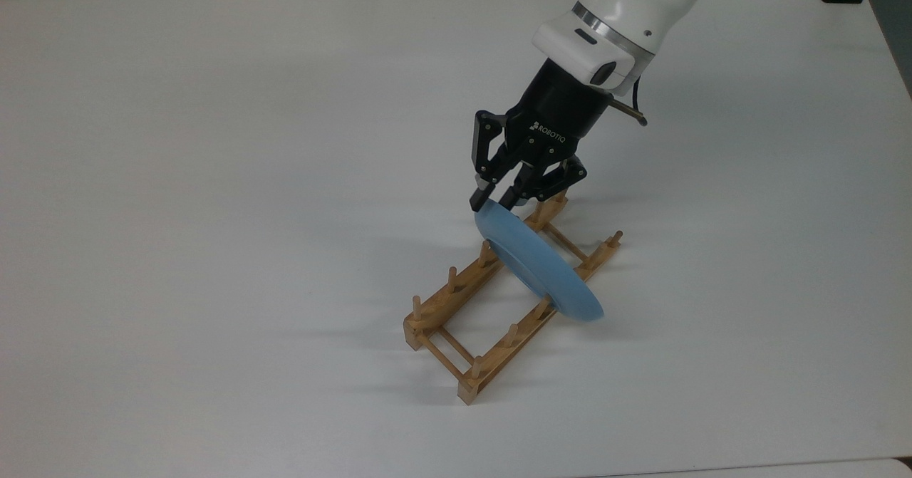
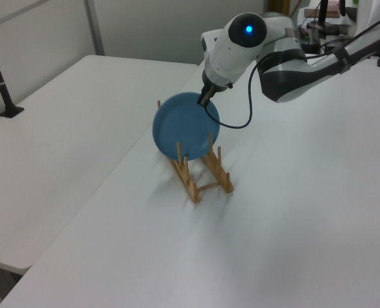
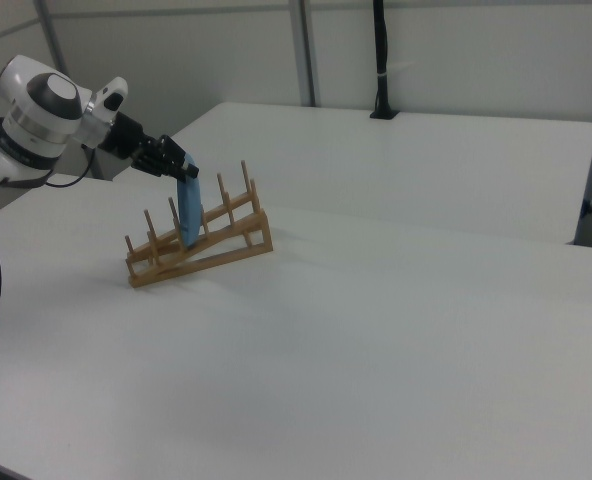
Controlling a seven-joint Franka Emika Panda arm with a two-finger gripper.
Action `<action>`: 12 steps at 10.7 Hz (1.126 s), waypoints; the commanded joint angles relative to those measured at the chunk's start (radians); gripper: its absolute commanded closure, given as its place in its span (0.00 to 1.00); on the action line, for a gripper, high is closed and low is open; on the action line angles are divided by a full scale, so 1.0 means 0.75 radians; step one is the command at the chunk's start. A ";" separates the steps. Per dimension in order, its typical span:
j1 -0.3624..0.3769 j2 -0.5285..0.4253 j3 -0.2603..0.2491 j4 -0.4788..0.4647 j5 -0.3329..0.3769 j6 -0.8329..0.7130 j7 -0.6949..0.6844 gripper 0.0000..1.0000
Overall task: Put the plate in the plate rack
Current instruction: 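Open the gripper to release the plate in the rack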
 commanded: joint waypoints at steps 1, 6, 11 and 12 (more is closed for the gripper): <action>0.017 -0.028 -0.012 -0.007 -0.008 0.010 0.038 0.00; -0.002 -0.143 -0.024 0.009 0.371 -0.021 -0.178 0.00; -0.195 -0.296 -0.028 0.005 0.795 -0.315 -0.671 0.00; -0.249 -0.331 -0.028 -0.001 0.869 -0.394 -0.765 0.00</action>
